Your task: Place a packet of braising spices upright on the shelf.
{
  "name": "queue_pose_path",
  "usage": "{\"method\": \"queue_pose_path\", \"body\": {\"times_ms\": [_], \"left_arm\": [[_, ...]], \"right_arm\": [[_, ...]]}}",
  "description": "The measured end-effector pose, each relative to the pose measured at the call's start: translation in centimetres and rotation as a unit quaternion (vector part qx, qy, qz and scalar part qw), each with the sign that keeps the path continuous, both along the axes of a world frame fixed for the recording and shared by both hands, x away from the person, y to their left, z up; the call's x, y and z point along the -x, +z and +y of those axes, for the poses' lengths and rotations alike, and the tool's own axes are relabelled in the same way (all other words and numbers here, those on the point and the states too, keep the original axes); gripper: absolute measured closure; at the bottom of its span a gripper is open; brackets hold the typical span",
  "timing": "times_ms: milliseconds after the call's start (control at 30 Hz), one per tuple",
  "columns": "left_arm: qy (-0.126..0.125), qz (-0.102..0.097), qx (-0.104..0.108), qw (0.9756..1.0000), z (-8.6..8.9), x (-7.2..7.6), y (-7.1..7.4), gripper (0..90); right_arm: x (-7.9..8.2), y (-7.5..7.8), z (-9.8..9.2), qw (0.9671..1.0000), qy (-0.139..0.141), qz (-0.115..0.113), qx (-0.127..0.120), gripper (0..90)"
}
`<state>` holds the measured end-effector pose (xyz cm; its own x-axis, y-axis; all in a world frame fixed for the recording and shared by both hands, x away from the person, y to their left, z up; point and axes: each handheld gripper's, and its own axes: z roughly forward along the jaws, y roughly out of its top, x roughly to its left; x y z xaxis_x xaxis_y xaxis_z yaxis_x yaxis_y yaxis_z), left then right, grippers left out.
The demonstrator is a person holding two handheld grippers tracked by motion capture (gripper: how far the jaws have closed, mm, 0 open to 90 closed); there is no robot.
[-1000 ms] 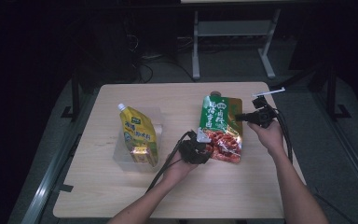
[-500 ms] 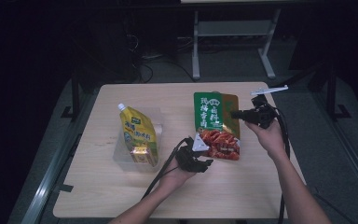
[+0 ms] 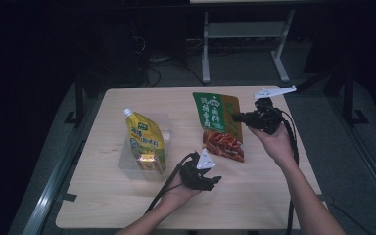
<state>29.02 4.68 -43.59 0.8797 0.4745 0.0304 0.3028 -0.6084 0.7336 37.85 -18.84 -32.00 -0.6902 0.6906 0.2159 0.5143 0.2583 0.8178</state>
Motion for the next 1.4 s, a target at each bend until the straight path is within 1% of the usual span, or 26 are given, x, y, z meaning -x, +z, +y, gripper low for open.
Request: {"method": "queue_pose_path", "body": {"times_ms": [67, 167, 300, 367, 500, 533, 567, 633, 700, 833, 900, 1033, 1067, 1133, 1167, 1267, 1300, 1367, 1400], "left_arm": [[-0.002, -0.003, -0.003, 1.0, 0.2, 0.2, 0.1, 45.1], [-0.001, -0.005, -0.001, 1.0, 0.5, 0.4, 0.3, 44.3], [-0.004, -0.01, -0.004, 0.9999, 0.9, 0.7, 0.6, 42.2], [-0.007, -0.012, -0.003, 0.9999, 1.0, 0.9, 0.7, 41.6], [-0.007, -0.013, 0.001, 0.9999, 1.2, 1.2, 0.8, 40.6], [-0.006, -0.011, 0.006, 0.9999, 1.4, 1.3, 0.8, 40.6], [-0.004, -0.009, 0.009, 0.9999, 1.4, 1.4, 0.7, 40.3], [-0.005, -0.011, 0.009, 0.9999, 1.6, 1.6, 0.7, 40.1], [-0.008, -0.01, 0.003, 0.9999, 1.9, 1.7, 0.7, 39.8], [-0.007, -0.008, 0.006, 0.9999, 2.4, 2.0, 0.6, 39.1], [-0.008, -0.004, 0.01, 0.9999, 2.6, 2.4, 0.5, 38.6], [-0.012, -0.006, 0.009, 0.9999, 2.8, 2.7, 0.4, 38.0], [-0.012, -0.003, 0.011, 0.9999, 2.9, 2.9, 0.3, 38.0], [-0.014, -0.002, 0.012, 0.9998, 3.0, 3.1, 0.2, 37.9], [-0.014, 0.0, 0.012, 0.9998, 3.1, 3.1, 0.2, 37.5], [-0.014, 0.001, 0.016, 0.9998, 3.2, 3.3, 0.1, 37.3], [-0.015, 0.0, 0.015, 0.9998, 3.2, 3.3, 0.1, 37.2], [-0.016, 0.0, 0.016, 0.9998, 3.4, 3.5, 0.1, 37.2], [-0.015, 0.001, 0.015, 0.9998, 3.4, 3.5, 0.1, 37.2]], "right_arm": [[0.1, 0.3, 0.3, 1.0, 0.003, -0.008, 0.001, 90.0], [0.3, 0.8, 0.9, 0.9997, 0.005, -0.022, 0.008, 90.0], [0.4, 1.3, 1.5, 0.9994, 0.008, -0.031, 0.01, 90.0], [0.4, 1.7, 2.1, 0.999, 0.012, -0.039, 0.018, 90.0], [0.3, 2.1, 2.5, 0.9987, 0.014, -0.046, 0.018, 90.0], [0.3, 2.1, 2.5, 0.9987, 0.014, -0.046, 0.018, 90.0], [0.3, 2.3, 2.8, 0.9986, 0.019, -0.048, 0.015, 90.0], [0.4, 2.6, 3.2, 0.9983, 0.022, -0.052, 0.016, 90.0], [0.5, 3.1, 4.1, 0.9976, 0.033, -0.059, 0.015, 90.0], [0.5, 3.7, 5.3, 0.9965, 0.046, -0.068, 0.017, 90.0], [0.5, 4.0, 6.0, 0.9956, 0.052, -0.076, 0.02, 90.0], [0.3, 4.2, 6.7, 0.9948, 0.058, -0.082, 0.018, 90.0], [0.2, 4.4, 7.1, 0.9943, 0.063, -0.084, 0.014, 90.0], [0.2, 4.5, 7.3, 0.994, 0.064, -0.087, 0.013, 90.0], [0.1, 4.6, 7.9, 0.9935, 0.07, -0.089, 0.011, 90.0], [0.1, 4.7, 8.3, 0.993, 0.073, -0.092, 0.01, 90.0], [0.0, 4.8, 8.6, 0.9923, 0.078, -0.096, 0.008, 90.0], [-0.1, 4.9, 9.2, 0.992, 0.081, -0.097, -0.001, 90.0], [-0.2, 5.0, 9.5, 0.9915, 0.083, -0.1, -0.001, 90.0]]}}
